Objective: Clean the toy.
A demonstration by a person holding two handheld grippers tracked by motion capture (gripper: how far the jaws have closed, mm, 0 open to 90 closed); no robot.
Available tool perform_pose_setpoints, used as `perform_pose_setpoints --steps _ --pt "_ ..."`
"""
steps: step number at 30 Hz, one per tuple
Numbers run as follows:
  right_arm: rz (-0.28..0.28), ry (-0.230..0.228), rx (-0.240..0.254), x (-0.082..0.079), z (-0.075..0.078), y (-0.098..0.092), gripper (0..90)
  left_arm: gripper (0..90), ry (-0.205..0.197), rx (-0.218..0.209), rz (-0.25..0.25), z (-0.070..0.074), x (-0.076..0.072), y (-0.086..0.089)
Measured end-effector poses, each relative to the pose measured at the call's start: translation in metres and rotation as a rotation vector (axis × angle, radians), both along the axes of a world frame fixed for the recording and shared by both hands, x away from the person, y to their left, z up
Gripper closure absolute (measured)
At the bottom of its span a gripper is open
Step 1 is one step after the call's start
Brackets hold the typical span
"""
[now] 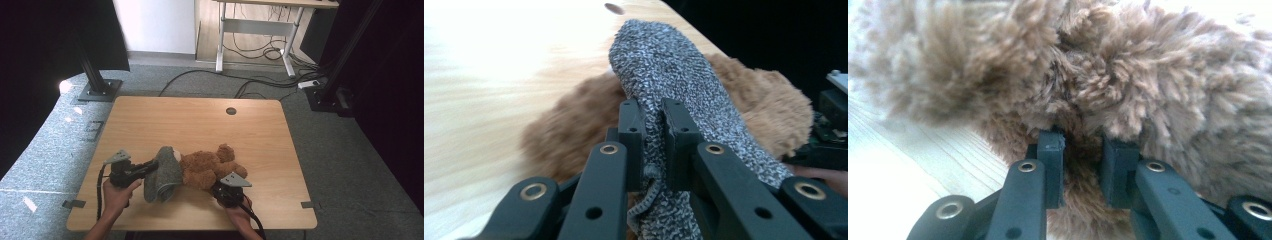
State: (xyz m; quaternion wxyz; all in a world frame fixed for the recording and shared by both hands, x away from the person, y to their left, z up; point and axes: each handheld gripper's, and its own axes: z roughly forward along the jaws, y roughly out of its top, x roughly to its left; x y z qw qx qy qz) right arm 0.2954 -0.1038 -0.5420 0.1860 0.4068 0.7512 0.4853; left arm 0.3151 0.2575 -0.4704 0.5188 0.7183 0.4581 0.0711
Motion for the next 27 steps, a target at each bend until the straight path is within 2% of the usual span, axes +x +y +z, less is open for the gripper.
perform_pose_setpoints --steps 4,8,14,17,20,23,27 --pt "-0.002 0.001 0.001 0.0 0.0 0.0 74.4 80.1 0.025 0.041 0.067 -0.009 0.008 0.018" --pt "-0.002 0.002 0.001 0.0 0.0 -0.001 74.5 80.0 0.086 0.04 0.09 -0.023 0.017 0.025" --pt "-0.002 0.0 -0.003 -0.001 0.0 -0.001 74.5 80.2 0.1 0.091 0.061 -0.029 0.017 0.012" --pt "0.014 0.005 0.002 -0.004 -0.001 -0.002 74.6 80.4 0.103 0.104 0.046 -0.031 0.016 0.007" --pt "0.035 0.022 -0.007 -0.007 -0.001 -0.004 74.9 80.5 0.105 0.135 0.034 -0.033 0.014 0.002" --pt "0.047 0.038 -0.014 -0.012 -0.002 -0.004 75.2 80.6 0.108 0.139 0.03 -0.034 0.014 -0.001" --pt "0.043 0.039 -0.021 -0.011 -0.004 -0.002 75.4 80.8 0.109 0.149 0.046 -0.035 0.02 -0.007"
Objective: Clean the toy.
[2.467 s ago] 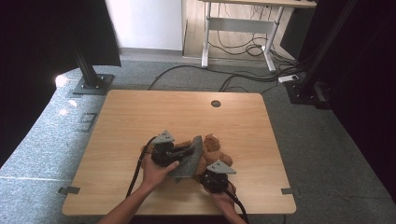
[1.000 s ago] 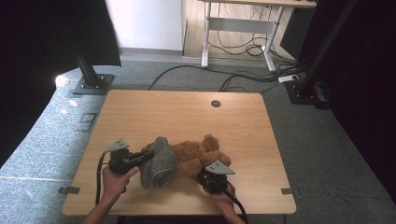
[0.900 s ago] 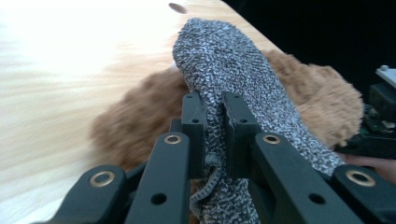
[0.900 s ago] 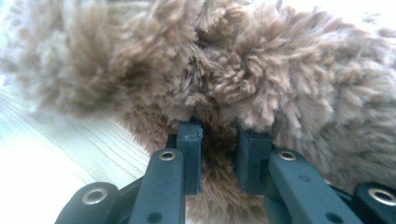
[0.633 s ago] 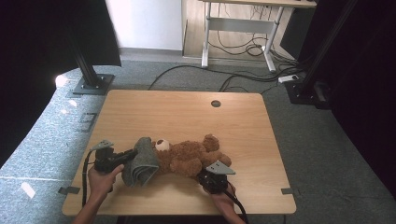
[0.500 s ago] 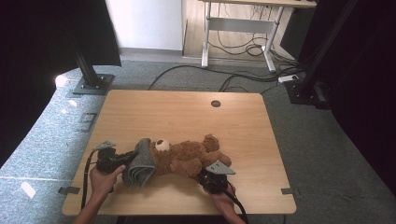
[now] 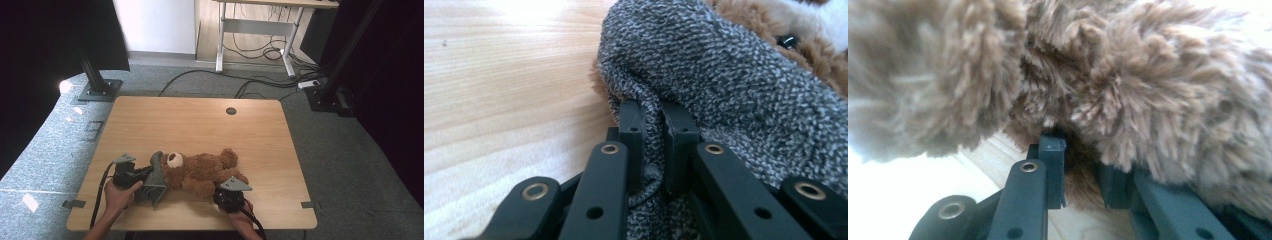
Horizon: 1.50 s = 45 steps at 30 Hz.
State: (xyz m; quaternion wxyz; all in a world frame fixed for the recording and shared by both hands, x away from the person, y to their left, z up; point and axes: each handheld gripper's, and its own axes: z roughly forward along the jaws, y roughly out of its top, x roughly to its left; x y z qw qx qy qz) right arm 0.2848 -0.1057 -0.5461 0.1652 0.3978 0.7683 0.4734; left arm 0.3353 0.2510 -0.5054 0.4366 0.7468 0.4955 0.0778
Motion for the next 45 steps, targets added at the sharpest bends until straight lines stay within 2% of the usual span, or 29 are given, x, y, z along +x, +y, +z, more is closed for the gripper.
perform_pose_setpoints --steps 2,6,12,15,18,21,27,34,42,45 --pt "-0.001 -0.01 -0.009 0.004 -0.001 0.003 75.6 81.0 -0.006 0.011 0.008 0.0 0.007 -0.003" --pt "-0.001 -0.026 -0.034 0.013 0.001 0.007 75.7 81.3 -0.002 0.003 0.029 0.0 0.027 -0.006" --pt "-0.021 -0.029 -0.044 0.041 0.003 0.007 75.5 81.3 -0.003 -0.004 0.057 0.002 0.057 -0.008" --pt "-0.029 -0.033 -0.038 0.056 0.003 0.005 75.3 81.3 -0.004 -0.015 0.064 0.003 0.067 -0.008" --pt "-0.036 -0.023 -0.028 0.068 0.004 0.002 75.0 81.4 -0.011 -0.024 0.071 0.003 0.071 -0.008" --pt "-0.046 -0.023 -0.022 0.074 0.004 0.0 73.2 81.6 -0.024 -0.024 0.07 0.004 0.069 -0.005" --pt "-0.061 -0.02 -0.008 0.071 0.005 -0.006 71.3 81.5 -0.034 -0.043 0.065 0.006 0.055 0.011" --pt "-0.069 -0.028 -0.013 0.069 0.003 -0.006 70.7 81.3 -0.003 -0.081 0.087 0.007 0.033 0.044" --pt "-0.08 -0.011 0.001 0.064 -0.001 -0.01 65.1 80.9 0.046 -0.067 0.088 0.003 0.014 0.071" --pt "-0.079 -0.009 0.013 0.063 -0.001 -0.013 63.9 80.7 0.06 -0.034 0.094 0.0 0.008 0.077"
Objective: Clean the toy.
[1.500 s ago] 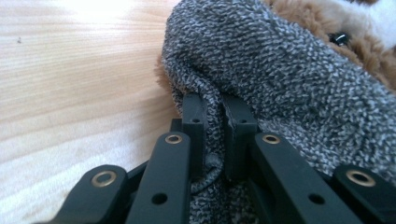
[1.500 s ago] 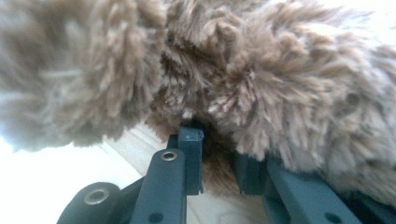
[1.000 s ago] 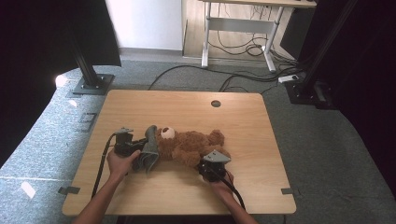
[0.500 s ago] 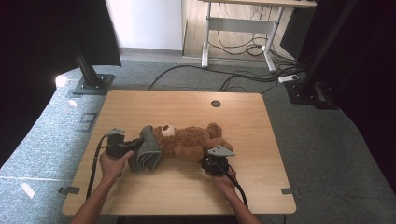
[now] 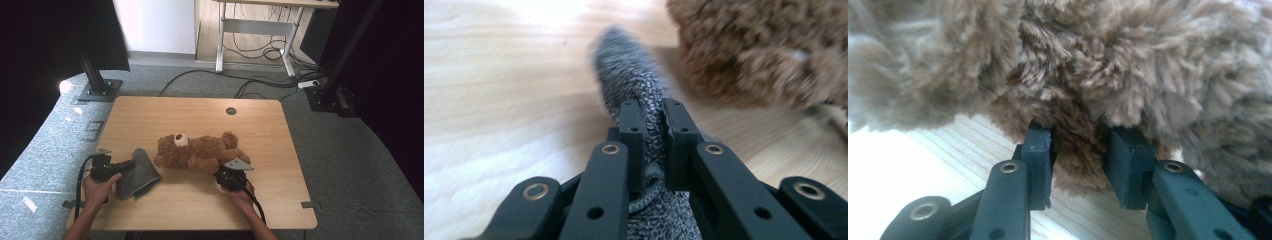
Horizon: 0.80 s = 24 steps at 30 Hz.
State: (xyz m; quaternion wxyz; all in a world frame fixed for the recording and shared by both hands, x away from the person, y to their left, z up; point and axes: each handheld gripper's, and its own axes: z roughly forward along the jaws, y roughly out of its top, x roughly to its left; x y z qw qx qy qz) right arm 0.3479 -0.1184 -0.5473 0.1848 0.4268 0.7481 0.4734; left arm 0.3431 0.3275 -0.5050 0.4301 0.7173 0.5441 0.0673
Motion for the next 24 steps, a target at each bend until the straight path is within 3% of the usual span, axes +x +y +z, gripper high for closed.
perform_pose_setpoints --steps 3,7,14,17,19,24 --pt "0.0 0.003 0.006 0.0 0.0 -0.001 63.3 80.7 0.013 -0.008 -0.001 -0.002 -0.006 0.007" --pt "-0.002 0.004 0.007 0.0 0.0 -0.001 62.2 80.0 0.03 0.013 0.007 -0.005 -0.016 0.018" --pt "-0.004 0.005 0.01 0.0 0.0 -0.001 61.0 77.1 0.052 0.022 0.03 -0.012 -0.022 0.032" --pt "-0.005 0.005 0.01 0.0 0.0 -0.001 60.3 63.3 0.071 0.03 0.037 -0.01 -0.02 0.032" --pt "-0.004 0.007 0.011 0.0 0.0 -0.001 60.1 54.1 0.052 0.013 0.04 -0.005 -0.019 0.033" --pt "-0.005 0.009 0.013 0.0 0.0 -0.002 59.0 45.1 -0.039 -0.024 0.034 0.02 -0.017 0.025"
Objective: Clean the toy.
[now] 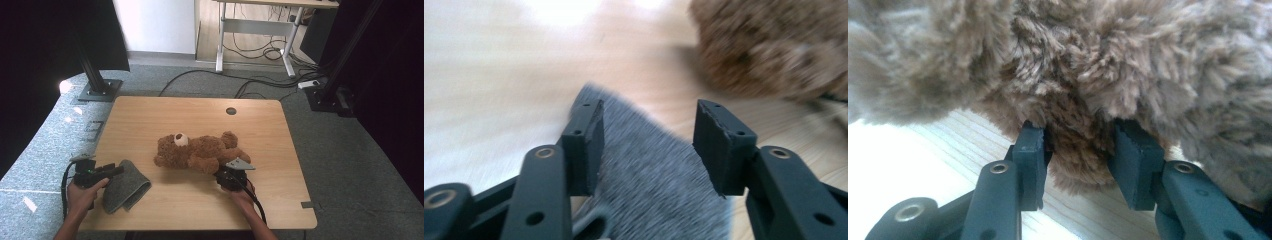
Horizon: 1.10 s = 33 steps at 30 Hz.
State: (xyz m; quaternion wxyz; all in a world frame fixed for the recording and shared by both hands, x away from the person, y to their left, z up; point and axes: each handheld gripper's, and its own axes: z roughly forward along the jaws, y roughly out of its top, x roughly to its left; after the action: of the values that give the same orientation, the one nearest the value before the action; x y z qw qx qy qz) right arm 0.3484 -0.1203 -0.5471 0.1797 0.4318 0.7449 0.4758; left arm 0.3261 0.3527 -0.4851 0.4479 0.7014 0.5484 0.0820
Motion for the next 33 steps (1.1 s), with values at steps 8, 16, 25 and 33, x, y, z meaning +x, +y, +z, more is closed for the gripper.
perform_pose_setpoints --steps 8,16,25,33 --pt "-0.004 0.009 0.0 0.0 0.0 -0.002 56.3 39.7 -0.071 -0.026 -0.071 0.023 0.008 -0.033" --pt "-0.008 0.013 0.002 0.001 0.0 -0.003 56.2 38.7 -0.075 -0.04 -0.159 0.025 0.036 -0.089" --pt "-0.004 0.011 0.003 0.001 0.0 -0.003 56.5 37.9 -0.066 -0.059 -0.211 0.03 0.067 -0.133" --pt "-0.004 0.008 0.003 0.001 0.0 -0.003 56.7 38.2 -0.053 -0.013 -0.177 0.026 0.08 -0.147"
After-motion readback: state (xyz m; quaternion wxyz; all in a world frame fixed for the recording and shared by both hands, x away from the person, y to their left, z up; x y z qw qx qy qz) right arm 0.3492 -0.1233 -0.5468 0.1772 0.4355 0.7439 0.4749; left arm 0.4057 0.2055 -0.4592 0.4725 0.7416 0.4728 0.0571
